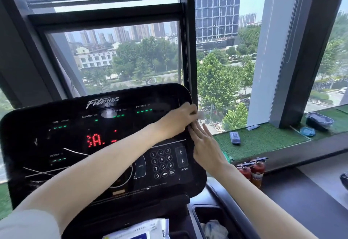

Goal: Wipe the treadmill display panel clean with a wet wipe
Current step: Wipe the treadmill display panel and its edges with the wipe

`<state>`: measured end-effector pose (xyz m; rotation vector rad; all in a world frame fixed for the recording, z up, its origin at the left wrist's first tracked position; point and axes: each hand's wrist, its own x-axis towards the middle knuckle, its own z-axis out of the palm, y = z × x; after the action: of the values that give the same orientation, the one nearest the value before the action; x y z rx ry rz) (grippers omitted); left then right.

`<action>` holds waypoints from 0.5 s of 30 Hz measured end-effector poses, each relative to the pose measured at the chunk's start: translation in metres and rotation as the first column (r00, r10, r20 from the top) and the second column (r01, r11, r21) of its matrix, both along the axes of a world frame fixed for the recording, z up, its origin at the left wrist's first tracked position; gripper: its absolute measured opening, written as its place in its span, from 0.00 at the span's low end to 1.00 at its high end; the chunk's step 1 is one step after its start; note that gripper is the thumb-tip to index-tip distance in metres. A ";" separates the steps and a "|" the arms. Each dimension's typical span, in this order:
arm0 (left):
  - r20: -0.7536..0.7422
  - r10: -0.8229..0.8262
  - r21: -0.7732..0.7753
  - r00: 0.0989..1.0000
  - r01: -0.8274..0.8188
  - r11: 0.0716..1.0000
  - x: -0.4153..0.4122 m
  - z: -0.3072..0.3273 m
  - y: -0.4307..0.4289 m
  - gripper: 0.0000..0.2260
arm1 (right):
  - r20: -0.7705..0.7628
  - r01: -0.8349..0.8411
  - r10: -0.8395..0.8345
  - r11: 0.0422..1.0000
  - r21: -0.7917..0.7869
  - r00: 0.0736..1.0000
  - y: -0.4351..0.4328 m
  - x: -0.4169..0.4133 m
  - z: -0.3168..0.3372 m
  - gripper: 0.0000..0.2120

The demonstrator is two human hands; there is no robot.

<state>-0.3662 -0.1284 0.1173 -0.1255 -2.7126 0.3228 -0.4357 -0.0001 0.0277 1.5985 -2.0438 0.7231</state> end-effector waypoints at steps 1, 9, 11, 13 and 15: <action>0.045 -0.034 -0.037 0.998 0.036 0.999 0.002 -0.001 0.000 0.23 | 0.002 0.003 -0.003 1.000 0.001 1.000 0.000 0.000 0.000 0.31; -0.174 0.081 0.167 0.981 -0.052 0.985 -0.001 -0.008 -0.001 0.18 | 0.001 -0.015 0.015 1.000 -0.009 1.000 0.000 0.000 -0.001 0.31; -0.066 -0.003 0.111 0.998 0.011 0.994 0.006 -0.009 0.002 0.18 | 0.000 -0.022 0.022 1.000 -0.007 1.000 0.001 0.000 -0.001 0.31; -0.195 0.101 0.130 0.976 -0.077 0.989 0.000 0.006 -0.010 0.19 | -0.003 -0.018 0.018 1.000 -0.010 1.000 0.001 0.000 -0.003 0.31; -0.357 0.247 0.219 0.901 -0.176 0.960 -0.003 0.015 -0.016 0.20 | -0.005 -0.013 0.013 1.000 -0.010 1.000 0.001 0.001 -0.004 0.31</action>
<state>-0.3693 -0.1445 0.1322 0.2640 -2.3510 0.1397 -0.4347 0.0007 0.0233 1.6085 -2.0245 0.7319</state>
